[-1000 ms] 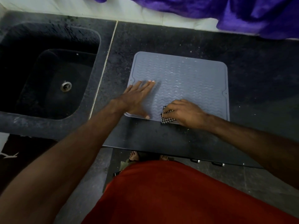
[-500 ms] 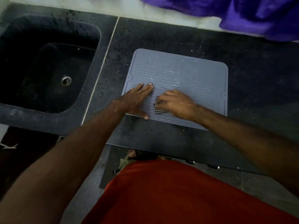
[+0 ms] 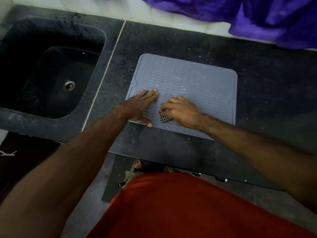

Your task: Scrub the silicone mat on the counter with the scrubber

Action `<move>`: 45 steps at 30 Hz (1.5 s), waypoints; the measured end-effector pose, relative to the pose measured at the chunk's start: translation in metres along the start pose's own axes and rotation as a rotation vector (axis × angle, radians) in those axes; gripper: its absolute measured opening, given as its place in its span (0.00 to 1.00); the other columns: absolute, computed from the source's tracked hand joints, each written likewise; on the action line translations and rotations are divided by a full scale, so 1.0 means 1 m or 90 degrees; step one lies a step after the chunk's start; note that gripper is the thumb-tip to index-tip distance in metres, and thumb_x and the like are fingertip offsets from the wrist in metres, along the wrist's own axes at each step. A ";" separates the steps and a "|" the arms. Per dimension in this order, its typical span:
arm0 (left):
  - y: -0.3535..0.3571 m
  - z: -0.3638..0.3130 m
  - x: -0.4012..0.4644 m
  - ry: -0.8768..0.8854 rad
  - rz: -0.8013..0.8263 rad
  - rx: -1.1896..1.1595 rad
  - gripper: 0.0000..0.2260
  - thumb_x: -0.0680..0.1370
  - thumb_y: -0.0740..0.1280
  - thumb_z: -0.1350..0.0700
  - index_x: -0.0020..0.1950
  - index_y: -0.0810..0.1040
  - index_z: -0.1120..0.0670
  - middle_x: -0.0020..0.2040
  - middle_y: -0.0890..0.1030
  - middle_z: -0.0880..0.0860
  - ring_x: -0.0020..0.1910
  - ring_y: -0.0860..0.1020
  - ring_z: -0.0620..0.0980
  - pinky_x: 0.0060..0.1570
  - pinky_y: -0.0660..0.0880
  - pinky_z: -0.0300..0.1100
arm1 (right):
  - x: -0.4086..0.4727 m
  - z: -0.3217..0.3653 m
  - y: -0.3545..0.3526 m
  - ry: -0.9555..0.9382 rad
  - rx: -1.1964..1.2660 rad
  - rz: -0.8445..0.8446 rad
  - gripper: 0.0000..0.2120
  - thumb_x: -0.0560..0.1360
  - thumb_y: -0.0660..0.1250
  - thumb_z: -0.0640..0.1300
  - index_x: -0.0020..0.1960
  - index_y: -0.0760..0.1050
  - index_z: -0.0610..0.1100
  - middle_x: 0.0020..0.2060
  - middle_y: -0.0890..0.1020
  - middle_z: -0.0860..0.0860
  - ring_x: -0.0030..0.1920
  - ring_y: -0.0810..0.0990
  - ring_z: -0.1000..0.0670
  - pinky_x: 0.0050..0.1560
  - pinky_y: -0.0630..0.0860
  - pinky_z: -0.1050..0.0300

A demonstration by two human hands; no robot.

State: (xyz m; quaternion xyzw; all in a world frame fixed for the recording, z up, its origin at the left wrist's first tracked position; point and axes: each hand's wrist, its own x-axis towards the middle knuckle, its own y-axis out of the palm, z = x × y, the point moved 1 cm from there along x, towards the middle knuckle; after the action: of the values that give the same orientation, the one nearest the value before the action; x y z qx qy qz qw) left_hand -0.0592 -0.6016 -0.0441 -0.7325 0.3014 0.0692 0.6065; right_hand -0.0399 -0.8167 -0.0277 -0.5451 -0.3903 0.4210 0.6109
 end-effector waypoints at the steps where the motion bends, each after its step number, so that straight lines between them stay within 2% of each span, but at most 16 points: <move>1: 0.000 0.000 0.000 0.001 0.000 0.000 0.59 0.65 0.76 0.36 0.80 0.39 0.51 0.80 0.40 0.50 0.79 0.40 0.54 0.77 0.47 0.53 | -0.007 -0.003 0.001 0.000 0.002 -0.002 0.15 0.67 0.67 0.39 0.53 0.81 0.46 0.53 0.81 0.50 0.50 0.78 0.42 0.46 0.72 0.51; 3: 0.000 0.000 -0.001 0.005 -0.005 0.004 0.58 0.65 0.76 0.37 0.80 0.40 0.52 0.80 0.40 0.51 0.79 0.40 0.55 0.77 0.47 0.52 | -0.032 -0.016 -0.003 0.005 -0.006 -0.008 0.16 0.68 0.64 0.39 0.54 0.81 0.47 0.54 0.81 0.50 0.50 0.78 0.44 0.46 0.73 0.51; 5: -0.001 0.000 -0.001 0.007 -0.002 0.003 0.58 0.65 0.76 0.37 0.80 0.39 0.52 0.80 0.40 0.51 0.79 0.40 0.55 0.77 0.47 0.52 | -0.060 -0.027 -0.009 0.016 -0.008 0.016 0.18 0.66 0.71 0.36 0.55 0.81 0.46 0.55 0.82 0.50 0.51 0.78 0.45 0.46 0.74 0.51; 7: -0.001 0.000 -0.001 0.001 0.003 0.001 0.59 0.65 0.76 0.37 0.80 0.39 0.52 0.80 0.39 0.50 0.78 0.39 0.55 0.77 0.47 0.54 | -0.072 -0.033 -0.016 0.013 -0.011 0.045 0.18 0.65 0.73 0.35 0.54 0.82 0.46 0.53 0.82 0.49 0.51 0.79 0.45 0.46 0.74 0.51; 9: -0.002 -0.001 0.000 -0.006 0.011 0.002 0.59 0.65 0.76 0.37 0.80 0.38 0.51 0.80 0.39 0.50 0.78 0.39 0.54 0.77 0.48 0.55 | -0.062 -0.034 -0.021 0.023 -0.007 0.062 0.16 0.66 0.72 0.36 0.53 0.81 0.47 0.51 0.83 0.50 0.50 0.78 0.45 0.46 0.74 0.51; 12: -0.003 -0.003 0.000 -0.014 0.013 0.000 0.59 0.65 0.77 0.38 0.80 0.38 0.50 0.80 0.39 0.49 0.78 0.39 0.53 0.77 0.48 0.55 | -0.023 -0.021 -0.021 0.026 0.000 0.021 0.14 0.66 0.69 0.39 0.51 0.81 0.47 0.50 0.82 0.52 0.49 0.77 0.45 0.46 0.73 0.52; 15: -0.003 -0.003 0.000 -0.015 0.012 0.009 0.59 0.65 0.77 0.37 0.80 0.39 0.51 0.80 0.39 0.49 0.78 0.39 0.53 0.77 0.48 0.55 | 0.002 -0.004 -0.009 0.017 -0.029 0.051 0.14 0.70 0.66 0.41 0.55 0.79 0.49 0.52 0.81 0.53 0.53 0.75 0.47 0.49 0.71 0.51; 19: -0.002 -0.002 -0.001 -0.006 0.004 0.009 0.58 0.65 0.76 0.37 0.80 0.39 0.52 0.80 0.40 0.50 0.78 0.40 0.54 0.77 0.49 0.55 | -0.040 -0.016 -0.004 0.003 -0.004 0.035 0.16 0.70 0.65 0.39 0.57 0.80 0.47 0.53 0.82 0.52 0.51 0.77 0.46 0.46 0.73 0.50; 22: -0.002 -0.001 -0.001 -0.003 0.006 0.007 0.58 0.65 0.76 0.37 0.80 0.39 0.52 0.80 0.39 0.50 0.78 0.39 0.54 0.77 0.50 0.56 | -0.077 -0.033 -0.010 0.006 -0.009 0.055 0.19 0.65 0.72 0.36 0.55 0.81 0.45 0.52 0.83 0.51 0.50 0.78 0.46 0.45 0.73 0.52; 25: -0.002 -0.001 -0.001 -0.001 0.006 0.012 0.59 0.65 0.76 0.37 0.80 0.39 0.51 0.80 0.39 0.50 0.78 0.39 0.54 0.76 0.50 0.56 | -0.075 -0.034 -0.018 -0.002 -0.028 0.091 0.16 0.68 0.69 0.38 0.55 0.80 0.48 0.52 0.82 0.51 0.50 0.77 0.47 0.46 0.71 0.53; 29: -0.002 -0.001 0.000 -0.010 0.014 0.016 0.59 0.65 0.76 0.36 0.80 0.38 0.50 0.80 0.38 0.49 0.78 0.39 0.54 0.77 0.49 0.55 | -0.031 -0.015 -0.016 -0.011 -0.022 0.008 0.16 0.71 0.60 0.44 0.54 0.80 0.48 0.53 0.81 0.52 0.51 0.76 0.47 0.46 0.72 0.52; 32: -0.002 -0.001 0.000 -0.012 0.012 0.018 0.59 0.65 0.76 0.36 0.80 0.38 0.50 0.80 0.38 0.49 0.78 0.39 0.53 0.77 0.49 0.55 | -0.016 0.000 -0.003 -0.016 -0.047 0.037 0.15 0.71 0.67 0.40 0.57 0.79 0.48 0.55 0.80 0.51 0.54 0.76 0.45 0.48 0.70 0.50; 35: -0.002 -0.001 0.001 -0.009 0.014 0.018 0.59 0.65 0.76 0.36 0.80 0.38 0.51 0.80 0.39 0.50 0.78 0.39 0.54 0.77 0.49 0.56 | -0.054 -0.012 -0.002 -0.026 -0.047 0.024 0.21 0.68 0.70 0.38 0.60 0.78 0.47 0.57 0.80 0.48 0.54 0.77 0.43 0.48 0.74 0.49; 38: -0.002 -0.002 0.000 -0.005 0.014 0.019 0.59 0.65 0.76 0.36 0.80 0.38 0.52 0.80 0.39 0.51 0.78 0.39 0.54 0.76 0.50 0.56 | -0.097 -0.028 -0.010 -0.012 -0.035 0.050 0.25 0.62 0.76 0.35 0.58 0.79 0.47 0.55 0.81 0.48 0.52 0.79 0.44 0.46 0.75 0.51; 41: -0.003 -0.003 0.000 -0.008 0.018 0.023 0.59 0.65 0.76 0.36 0.80 0.38 0.52 0.80 0.39 0.51 0.78 0.39 0.54 0.76 0.50 0.56 | -0.099 -0.031 -0.018 0.022 -0.011 0.062 0.21 0.63 0.75 0.36 0.55 0.81 0.47 0.52 0.82 0.49 0.51 0.79 0.45 0.46 0.75 0.51; 45: -0.005 -0.006 -0.001 -0.010 0.021 0.026 0.59 0.65 0.76 0.38 0.80 0.38 0.52 0.80 0.38 0.51 0.78 0.39 0.54 0.77 0.49 0.56 | -0.051 -0.009 -0.008 0.012 0.020 -0.031 0.19 0.66 0.72 0.38 0.57 0.80 0.48 0.53 0.81 0.50 0.52 0.78 0.45 0.46 0.74 0.50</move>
State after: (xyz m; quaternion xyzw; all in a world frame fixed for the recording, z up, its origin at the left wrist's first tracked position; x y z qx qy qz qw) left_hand -0.0588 -0.6068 -0.0374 -0.7140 0.3100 0.0792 0.6227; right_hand -0.0481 -0.8677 -0.0216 -0.5296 -0.3911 0.4071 0.6332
